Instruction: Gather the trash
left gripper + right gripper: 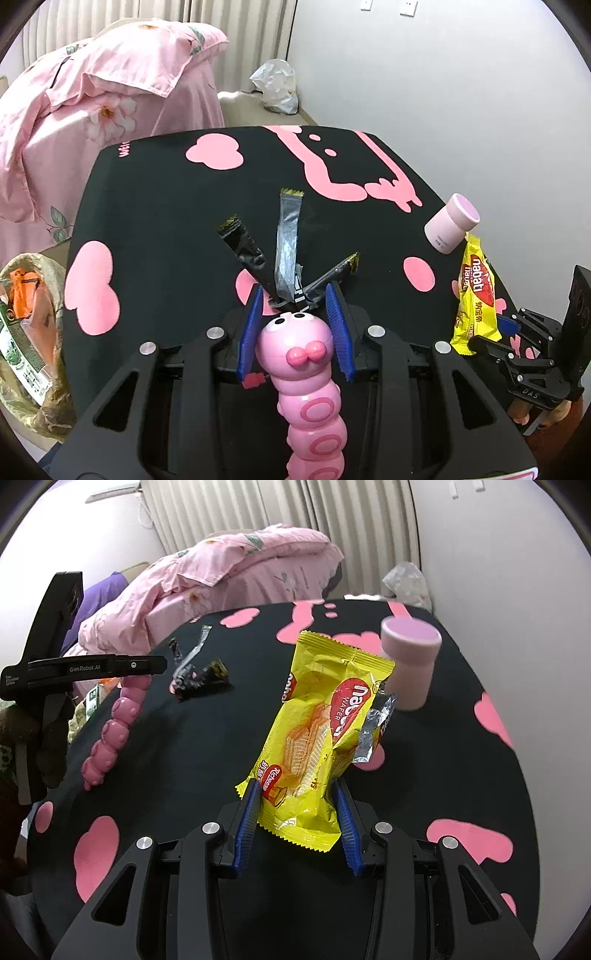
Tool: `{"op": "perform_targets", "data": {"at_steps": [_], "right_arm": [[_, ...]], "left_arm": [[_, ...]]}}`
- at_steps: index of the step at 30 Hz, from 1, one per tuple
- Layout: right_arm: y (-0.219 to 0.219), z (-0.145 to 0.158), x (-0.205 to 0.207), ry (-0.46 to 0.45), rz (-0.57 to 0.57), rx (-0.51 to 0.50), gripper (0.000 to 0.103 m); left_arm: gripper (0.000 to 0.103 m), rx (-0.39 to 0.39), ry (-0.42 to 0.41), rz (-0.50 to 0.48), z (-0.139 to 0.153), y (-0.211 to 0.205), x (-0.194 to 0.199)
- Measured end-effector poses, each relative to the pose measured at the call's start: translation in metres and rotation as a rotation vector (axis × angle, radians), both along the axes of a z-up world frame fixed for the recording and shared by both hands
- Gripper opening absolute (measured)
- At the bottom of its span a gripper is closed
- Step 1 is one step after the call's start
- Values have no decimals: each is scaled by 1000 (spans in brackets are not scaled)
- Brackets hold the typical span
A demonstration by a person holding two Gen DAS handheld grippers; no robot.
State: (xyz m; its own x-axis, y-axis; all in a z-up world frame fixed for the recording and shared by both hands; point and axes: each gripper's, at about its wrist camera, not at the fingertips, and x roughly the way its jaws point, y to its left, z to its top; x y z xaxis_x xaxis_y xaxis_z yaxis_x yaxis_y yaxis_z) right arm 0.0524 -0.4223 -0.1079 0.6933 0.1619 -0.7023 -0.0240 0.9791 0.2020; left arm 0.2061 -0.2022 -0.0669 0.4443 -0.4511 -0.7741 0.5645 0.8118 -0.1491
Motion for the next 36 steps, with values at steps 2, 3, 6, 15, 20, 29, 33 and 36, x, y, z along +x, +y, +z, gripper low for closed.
{"op": "perform_targets", "data": {"at_steps": [2,3,6,15,20,29,33,36], "right_arm": [[2,4,-1,-8,4,-15,39],[3,6,-1,-12,4,-22,39],[6,10,-2,-18,12,-31,39],[6,5,-3,-9,17,-24,39],[4,-2,-1,2,13,-5,39],[4,-1,-3,-3,11,-7,39],[5,9,-1,-36,11,-27,39],[8,19,3,-56,18,-36,39]], "left_arm": [[34,-2,5,1,0,0,0],[34,-2,11,1,-1,0,0],[39,17,27,-5,-7,-3,-2],[43,83,106,-49,-30,-1,-13],[64,-12,66,-15,-14,0,0],[48,60,133,-37,-31,-33,40],[21,37,98,-40,-28,-27,29],[21,-17,66,-10,-13,-10,19]]}}
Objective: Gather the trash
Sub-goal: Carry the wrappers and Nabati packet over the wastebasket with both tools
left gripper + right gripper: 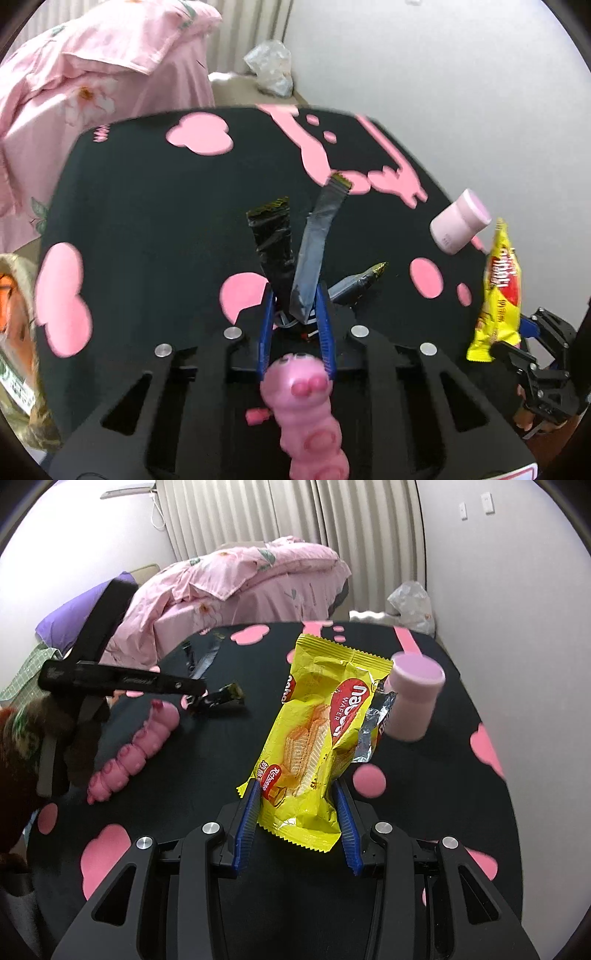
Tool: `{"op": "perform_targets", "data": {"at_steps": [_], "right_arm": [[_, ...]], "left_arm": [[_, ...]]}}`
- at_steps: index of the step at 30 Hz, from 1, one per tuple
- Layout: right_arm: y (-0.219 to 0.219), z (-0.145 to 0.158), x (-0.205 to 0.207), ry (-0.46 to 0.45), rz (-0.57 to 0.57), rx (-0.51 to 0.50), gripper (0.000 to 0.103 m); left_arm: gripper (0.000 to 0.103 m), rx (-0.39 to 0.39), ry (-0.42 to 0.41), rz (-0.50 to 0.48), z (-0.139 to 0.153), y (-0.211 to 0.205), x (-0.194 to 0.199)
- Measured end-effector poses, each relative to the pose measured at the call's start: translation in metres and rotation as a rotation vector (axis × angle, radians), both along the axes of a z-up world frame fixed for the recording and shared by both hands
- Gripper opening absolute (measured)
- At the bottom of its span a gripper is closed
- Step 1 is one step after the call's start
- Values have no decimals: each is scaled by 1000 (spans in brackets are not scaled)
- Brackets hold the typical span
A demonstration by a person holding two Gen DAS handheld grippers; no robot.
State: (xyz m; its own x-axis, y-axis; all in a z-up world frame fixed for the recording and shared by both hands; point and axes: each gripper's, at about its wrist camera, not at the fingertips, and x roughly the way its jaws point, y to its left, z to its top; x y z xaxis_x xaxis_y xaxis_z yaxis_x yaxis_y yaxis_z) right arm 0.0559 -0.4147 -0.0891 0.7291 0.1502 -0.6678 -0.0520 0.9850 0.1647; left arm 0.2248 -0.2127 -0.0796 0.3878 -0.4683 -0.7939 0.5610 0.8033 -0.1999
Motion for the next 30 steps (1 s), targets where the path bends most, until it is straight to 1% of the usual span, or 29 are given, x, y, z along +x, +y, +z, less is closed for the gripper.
{"op": "perform_targets", "data": {"at_steps": [4,5,7,8,11,14,18,25,28,29,30], "right_arm": [[9,16,7,-32,30,-20,39],[13,22,9,-44,43,-25,39],[21,33,14,-64,69,-32,39],[28,40,20,-80,95,-34,39],[45,53,32,-100,139,-42,39],[70,66,46,-118,205,-56,39],[110,81,65,-130,295,-73,39],[190,94,105,-126,466,-118,39],[229,92,128,-104,555,-108,39],[247,89,137,-93,601,-107,39],[257,87,142,-86,623,-111,39]], "left_arm": [[21,-63,-75,46,29,28,-14],[21,-88,-94,71,39,42,-19],[21,-110,-114,109,49,61,-23],[21,-120,-130,144,56,76,-25],[21,-116,-155,214,66,106,-28],[21,-109,-178,269,73,135,-31],[21,-116,-196,347,76,178,-35],[21,-151,-225,549,78,272,-40],[21,-150,-199,636,68,308,-41],[21,-150,-189,651,64,314,-41],[21,-158,-171,669,57,322,-41]]}}
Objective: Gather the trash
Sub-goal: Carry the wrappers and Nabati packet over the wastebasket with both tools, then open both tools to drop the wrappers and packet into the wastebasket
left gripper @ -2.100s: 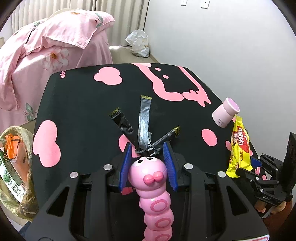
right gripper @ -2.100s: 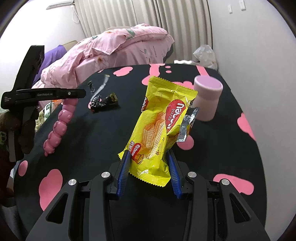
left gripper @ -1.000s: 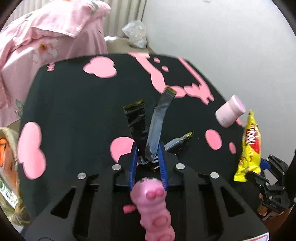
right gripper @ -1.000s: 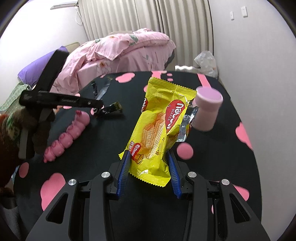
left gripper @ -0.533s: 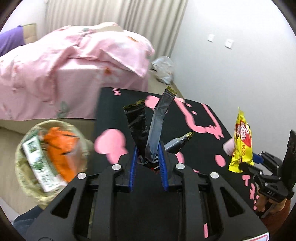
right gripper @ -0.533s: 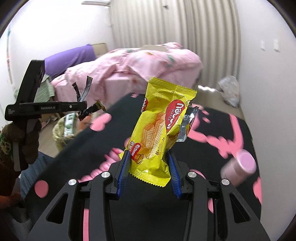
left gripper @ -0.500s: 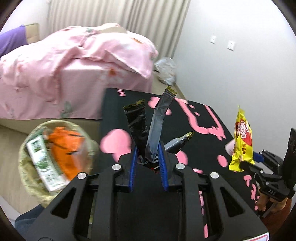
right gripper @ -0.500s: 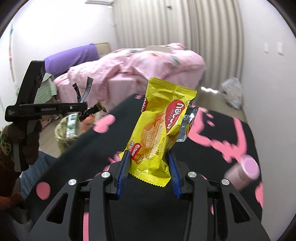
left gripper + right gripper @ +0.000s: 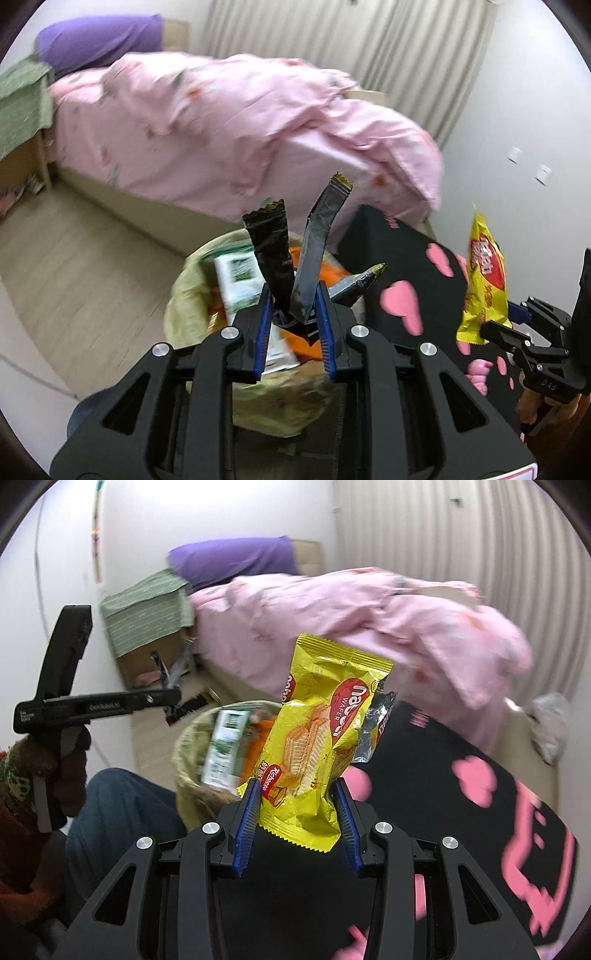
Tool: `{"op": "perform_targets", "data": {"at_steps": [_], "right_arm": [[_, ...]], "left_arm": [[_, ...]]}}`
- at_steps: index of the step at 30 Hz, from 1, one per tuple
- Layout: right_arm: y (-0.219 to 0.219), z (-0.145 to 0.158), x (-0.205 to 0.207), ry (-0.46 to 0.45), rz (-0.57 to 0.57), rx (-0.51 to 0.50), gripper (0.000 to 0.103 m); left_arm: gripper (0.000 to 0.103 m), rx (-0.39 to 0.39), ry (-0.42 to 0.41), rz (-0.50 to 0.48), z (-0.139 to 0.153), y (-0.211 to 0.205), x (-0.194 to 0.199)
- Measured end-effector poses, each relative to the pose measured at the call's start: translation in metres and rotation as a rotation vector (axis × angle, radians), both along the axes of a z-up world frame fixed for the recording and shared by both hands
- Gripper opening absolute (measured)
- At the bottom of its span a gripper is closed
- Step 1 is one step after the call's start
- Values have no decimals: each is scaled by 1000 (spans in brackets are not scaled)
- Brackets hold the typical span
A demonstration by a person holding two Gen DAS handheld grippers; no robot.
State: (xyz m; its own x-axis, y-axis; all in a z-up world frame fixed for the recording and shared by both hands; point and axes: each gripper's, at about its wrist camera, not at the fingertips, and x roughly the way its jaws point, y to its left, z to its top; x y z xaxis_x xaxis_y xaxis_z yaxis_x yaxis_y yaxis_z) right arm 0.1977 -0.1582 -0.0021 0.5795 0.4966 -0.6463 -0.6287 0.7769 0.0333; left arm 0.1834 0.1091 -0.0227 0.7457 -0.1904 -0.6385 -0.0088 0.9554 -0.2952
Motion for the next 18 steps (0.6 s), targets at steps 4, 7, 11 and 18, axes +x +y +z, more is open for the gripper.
{"op": "perform_targets", "data": {"at_steps": [4,7,11,18], "right_arm": [[47,-18,27,42,108,-70,39],[76,-36,58,101,148,-135,39],[102,-62,95,212,194,-206,39],[132,-87,127,299,257,-261,39]], "left_arm": [[21,-53,74,10,-32,19,9],[21,-78,119,20,-53,25,19],[21,-73,157,10,-69,23,33],[21,-75,212,14,-91,24,58]]}}
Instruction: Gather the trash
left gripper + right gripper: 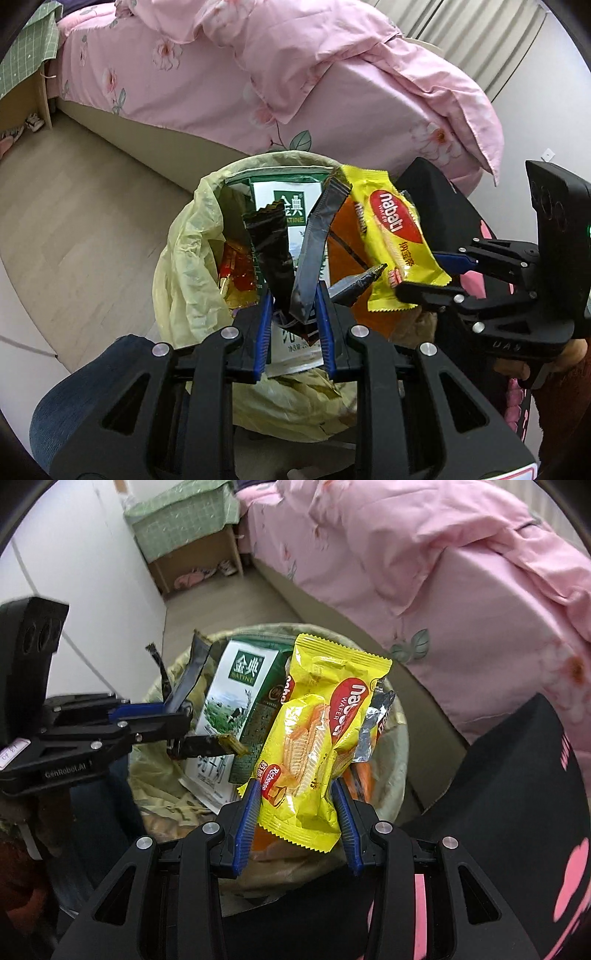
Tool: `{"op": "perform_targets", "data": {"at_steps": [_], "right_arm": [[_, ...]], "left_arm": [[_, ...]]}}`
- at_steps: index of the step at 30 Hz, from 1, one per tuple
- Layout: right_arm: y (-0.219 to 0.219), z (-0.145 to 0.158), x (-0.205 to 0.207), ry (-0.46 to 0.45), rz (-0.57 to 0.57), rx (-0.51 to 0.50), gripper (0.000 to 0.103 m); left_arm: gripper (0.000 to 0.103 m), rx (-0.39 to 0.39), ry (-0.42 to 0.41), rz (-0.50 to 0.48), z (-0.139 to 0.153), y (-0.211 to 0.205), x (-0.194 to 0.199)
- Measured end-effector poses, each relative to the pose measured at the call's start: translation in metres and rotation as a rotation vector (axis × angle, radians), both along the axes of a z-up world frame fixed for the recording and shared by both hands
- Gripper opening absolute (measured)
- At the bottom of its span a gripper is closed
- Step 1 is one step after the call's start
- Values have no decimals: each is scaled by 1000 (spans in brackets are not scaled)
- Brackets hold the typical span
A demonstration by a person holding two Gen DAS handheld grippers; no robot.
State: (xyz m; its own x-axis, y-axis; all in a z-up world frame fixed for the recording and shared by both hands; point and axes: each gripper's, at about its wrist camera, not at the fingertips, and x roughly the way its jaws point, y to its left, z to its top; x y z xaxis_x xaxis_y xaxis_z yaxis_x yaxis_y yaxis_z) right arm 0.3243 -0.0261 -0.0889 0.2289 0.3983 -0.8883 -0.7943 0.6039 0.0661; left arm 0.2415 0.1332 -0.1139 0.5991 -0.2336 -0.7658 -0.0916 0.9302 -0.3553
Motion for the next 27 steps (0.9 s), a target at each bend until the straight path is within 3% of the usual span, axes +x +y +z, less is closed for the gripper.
{"op": "perform_targets", "data": {"at_steps": [4,8,12,14,17,21,24,27], "right_arm": [[5,-10,-11,-47,73,-70,39],[3,-4,-17,-71,54,-28,39],[-6,-4,-27,-75,28,-20,42],[-10,-3,-35,-86,26,-30,52],[-18,5,-44,-116,10,-3,63],[-34,18,-40,-131,-73,81,67],[-54,41,-48,-164,-178,158,68],[-76,67,-71,-201,-273,216,68]], "left_arm": [[21,-2,13,5,-4,4,4],[21,3,15,2,-6,3,3],[29,-18,11,-3,-4,3,-2],[34,-46,0,-6,-1,5,-5],[53,-90,-24,12,8,10,-10],[73,-82,-88,41,31,12,-18],[85,-23,-160,66,57,7,-29],[88,72,-206,70,78,-10,-48]]}}
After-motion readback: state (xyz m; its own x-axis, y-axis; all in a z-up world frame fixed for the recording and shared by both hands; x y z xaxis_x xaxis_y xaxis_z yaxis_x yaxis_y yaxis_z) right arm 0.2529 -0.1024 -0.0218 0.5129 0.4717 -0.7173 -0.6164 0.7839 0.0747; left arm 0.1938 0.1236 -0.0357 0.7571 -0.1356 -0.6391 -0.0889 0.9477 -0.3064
